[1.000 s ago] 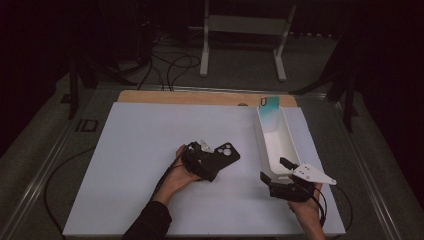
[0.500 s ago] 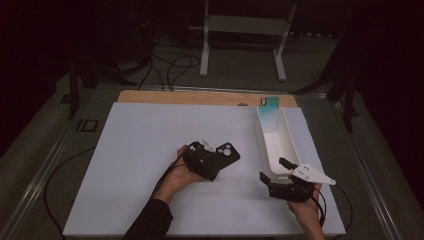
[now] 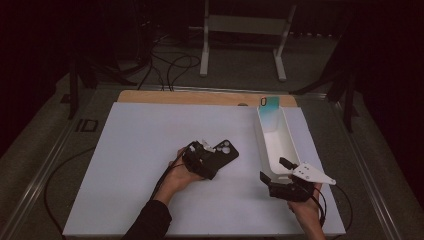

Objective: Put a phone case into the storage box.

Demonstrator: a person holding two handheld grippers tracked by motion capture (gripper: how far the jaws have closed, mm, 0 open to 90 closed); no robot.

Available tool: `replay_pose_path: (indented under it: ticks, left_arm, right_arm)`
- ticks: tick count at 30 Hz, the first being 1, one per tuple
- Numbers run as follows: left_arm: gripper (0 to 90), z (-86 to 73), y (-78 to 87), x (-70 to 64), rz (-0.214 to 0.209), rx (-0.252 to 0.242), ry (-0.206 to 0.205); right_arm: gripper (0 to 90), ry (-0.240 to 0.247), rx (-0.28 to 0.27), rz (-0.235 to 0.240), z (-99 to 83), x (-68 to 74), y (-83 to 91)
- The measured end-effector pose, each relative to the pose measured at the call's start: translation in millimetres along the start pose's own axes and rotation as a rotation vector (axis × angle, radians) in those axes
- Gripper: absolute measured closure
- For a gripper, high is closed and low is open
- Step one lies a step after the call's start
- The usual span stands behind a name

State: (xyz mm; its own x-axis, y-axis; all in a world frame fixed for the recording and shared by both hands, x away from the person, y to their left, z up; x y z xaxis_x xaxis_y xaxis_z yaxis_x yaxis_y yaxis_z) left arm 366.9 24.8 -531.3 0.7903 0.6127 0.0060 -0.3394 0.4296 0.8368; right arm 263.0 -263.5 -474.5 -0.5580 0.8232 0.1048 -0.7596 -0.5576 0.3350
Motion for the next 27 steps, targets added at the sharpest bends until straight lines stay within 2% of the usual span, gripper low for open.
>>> replay_pose_path:
  ticks: [5,7,13,18,19,21,24,27]
  left_arm:
    - [16.7,-4.8,10.1,1.8,0.024,-0.021,-0.001]
    - [16.6,-6.4,16.4,2.7,0.020,-0.041,0.007]
    - [16.5,-11.5,38.1,0.8,0.037,-0.134,0.019]
    - [16.3,-20.4,58.5,-2.8,0.059,-0.217,0.024]
    - [16.3,-20.4,58.5,-2.8,0.059,-0.217,0.024]
    - [16.3,-27.1,69.4,-4.5,0.066,-0.253,0.025]
    - [16.3,-31.6,75.2,-6.8,0.087,-0.268,0.020]
    - [16.2,-36.9,81.2,-9.0,0.100,-0.289,0.016]
  right_arm:
    - [10.8,-0.003,-0.002,-0.001,0.9,-1.1,0.7]
    - [10.8,-0.002,-0.002,-0.003,1.3,-1.4,0.5]
    - [10.8,0.000,-0.003,-0.005,3.5,-2.7,0.3]
    - [11.3,-0.022,-0.035,0.012,7.4,-3.0,3.1]
    - [11.3,-0.022,-0.035,0.012,7.4,-3.0,3.1]
    - [12.4,0.015,-0.068,0.015,10.9,-2.1,4.1]
    - [12.3,0.003,-0.078,0.034,13.0,-2.2,4.1]
    - [12.1,-0.012,-0.036,0.032,14.7,-3.7,1.0]
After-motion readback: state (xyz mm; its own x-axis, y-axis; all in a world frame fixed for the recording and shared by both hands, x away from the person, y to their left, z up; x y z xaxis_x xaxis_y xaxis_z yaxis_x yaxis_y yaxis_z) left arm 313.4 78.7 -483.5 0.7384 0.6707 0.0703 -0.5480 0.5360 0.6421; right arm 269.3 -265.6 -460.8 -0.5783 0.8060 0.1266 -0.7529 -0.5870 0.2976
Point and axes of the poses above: each handheld gripper's, and its own axes: y roughly backward along the jaws, z roughly out of its top, x roughly to its left, the point moved 2 cm from there along -y, roughly forward along the jaws, and after that the axes turned 3 degrees about -y, right-handed, at the moved point
